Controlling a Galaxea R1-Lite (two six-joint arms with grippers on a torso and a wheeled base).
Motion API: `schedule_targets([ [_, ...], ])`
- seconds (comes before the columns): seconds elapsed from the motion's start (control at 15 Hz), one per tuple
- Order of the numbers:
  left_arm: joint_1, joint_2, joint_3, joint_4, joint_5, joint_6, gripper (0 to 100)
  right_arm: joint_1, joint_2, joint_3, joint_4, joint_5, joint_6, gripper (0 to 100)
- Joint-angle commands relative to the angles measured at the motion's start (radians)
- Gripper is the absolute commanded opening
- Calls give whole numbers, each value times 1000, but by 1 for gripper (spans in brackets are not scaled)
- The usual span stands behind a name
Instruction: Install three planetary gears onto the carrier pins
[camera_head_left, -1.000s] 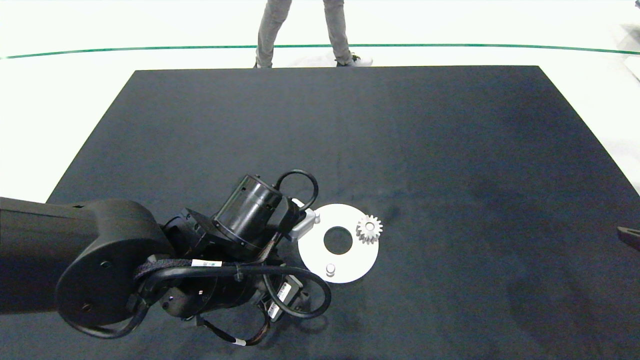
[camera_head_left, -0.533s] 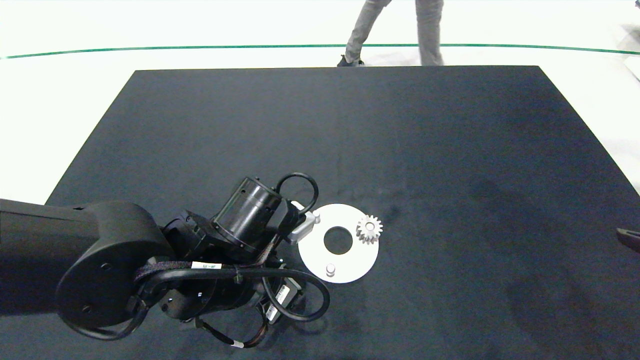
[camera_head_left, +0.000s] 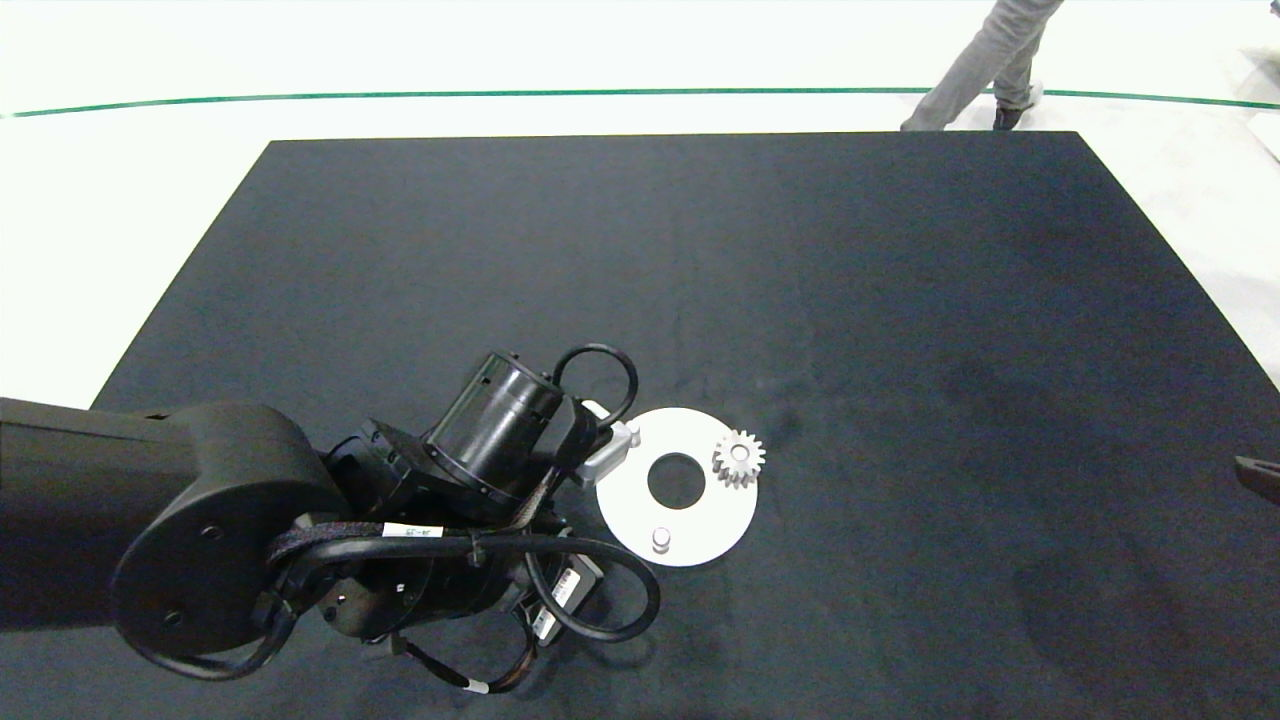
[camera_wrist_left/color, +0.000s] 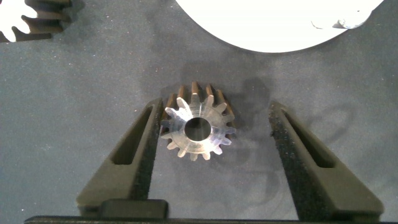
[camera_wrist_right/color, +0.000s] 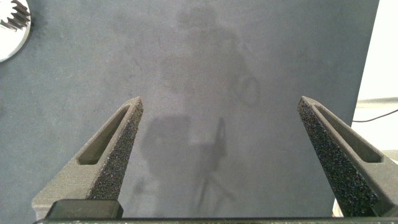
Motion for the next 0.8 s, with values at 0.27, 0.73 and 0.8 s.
schedule_targets([
  [0.27,-1,1,8,-20,2,1,53,1,1,1,2,-1,-2,100],
  [0.73,-1,-2,31,-27,2,4,39,1,-2,1,2,-1,-2,100],
  [0.8,-1,-5,32,-27,2,8,36,1,-2,1,2,-1,-2,100],
])
